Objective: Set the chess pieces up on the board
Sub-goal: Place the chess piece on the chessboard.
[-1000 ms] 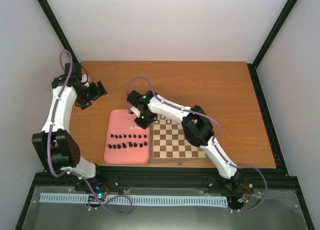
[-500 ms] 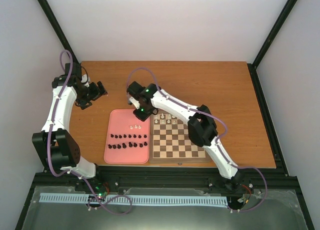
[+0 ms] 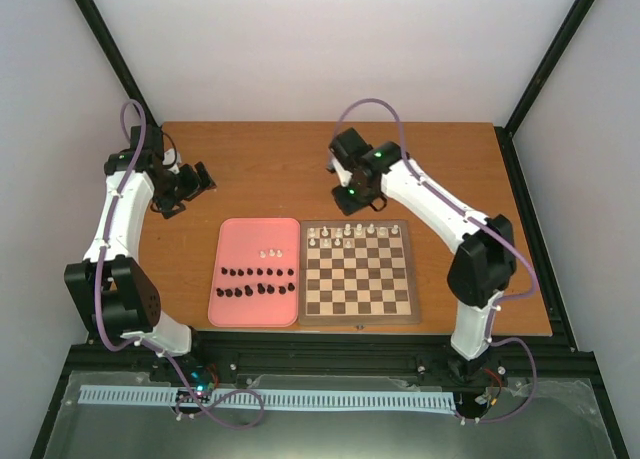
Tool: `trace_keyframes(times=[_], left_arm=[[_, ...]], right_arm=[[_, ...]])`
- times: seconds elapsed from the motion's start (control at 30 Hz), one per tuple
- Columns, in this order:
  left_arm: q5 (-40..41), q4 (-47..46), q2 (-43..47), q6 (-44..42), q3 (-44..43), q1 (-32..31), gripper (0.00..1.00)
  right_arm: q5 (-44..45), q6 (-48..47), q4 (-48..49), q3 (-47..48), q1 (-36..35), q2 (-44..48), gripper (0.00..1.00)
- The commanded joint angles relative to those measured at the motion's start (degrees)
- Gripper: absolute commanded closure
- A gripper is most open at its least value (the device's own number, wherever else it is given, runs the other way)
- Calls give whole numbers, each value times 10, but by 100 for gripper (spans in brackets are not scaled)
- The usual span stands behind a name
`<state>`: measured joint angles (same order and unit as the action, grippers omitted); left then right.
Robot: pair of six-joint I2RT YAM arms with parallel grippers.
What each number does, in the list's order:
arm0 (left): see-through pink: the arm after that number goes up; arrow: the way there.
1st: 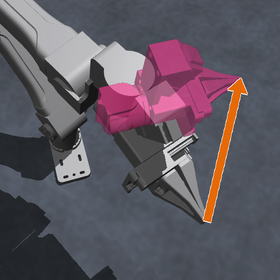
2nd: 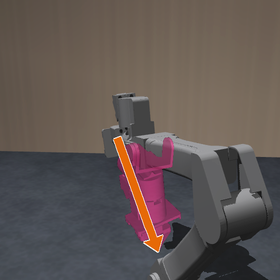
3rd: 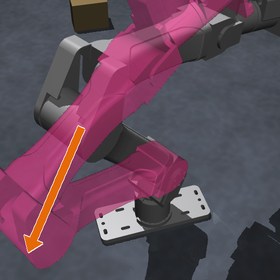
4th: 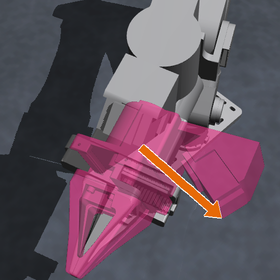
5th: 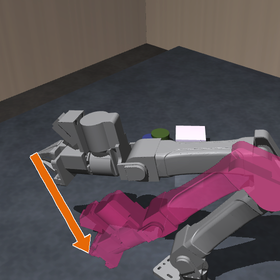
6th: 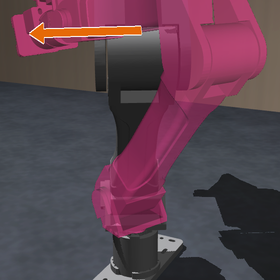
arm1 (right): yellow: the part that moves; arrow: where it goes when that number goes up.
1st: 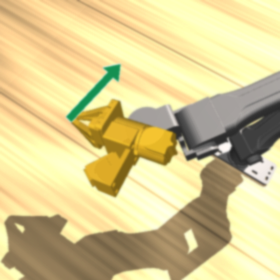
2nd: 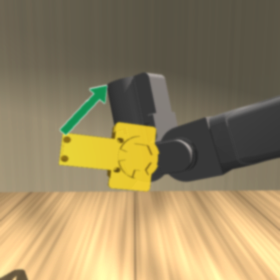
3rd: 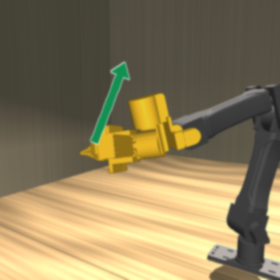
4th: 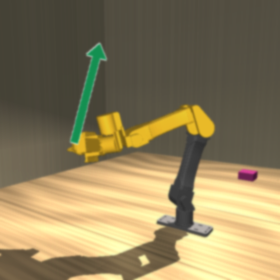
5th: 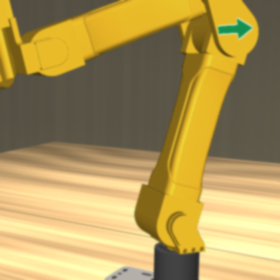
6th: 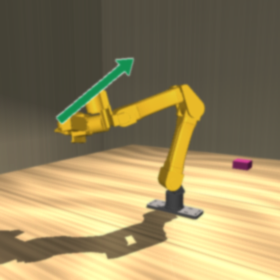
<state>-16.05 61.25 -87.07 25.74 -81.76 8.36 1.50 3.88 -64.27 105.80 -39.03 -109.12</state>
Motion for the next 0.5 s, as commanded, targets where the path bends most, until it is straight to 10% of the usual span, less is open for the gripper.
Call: trace_keyframes(times=[0.0, 0.47], left_arm=[[-11, -10, -8, 3, -13, 2, 0], [-12, -4, -24, 0, -31, 3, 0]], right_arm=[[-1, 22, 12, -114, 26, 58, 96], [-33, 22, 68, -231, 32, 55, 95]])
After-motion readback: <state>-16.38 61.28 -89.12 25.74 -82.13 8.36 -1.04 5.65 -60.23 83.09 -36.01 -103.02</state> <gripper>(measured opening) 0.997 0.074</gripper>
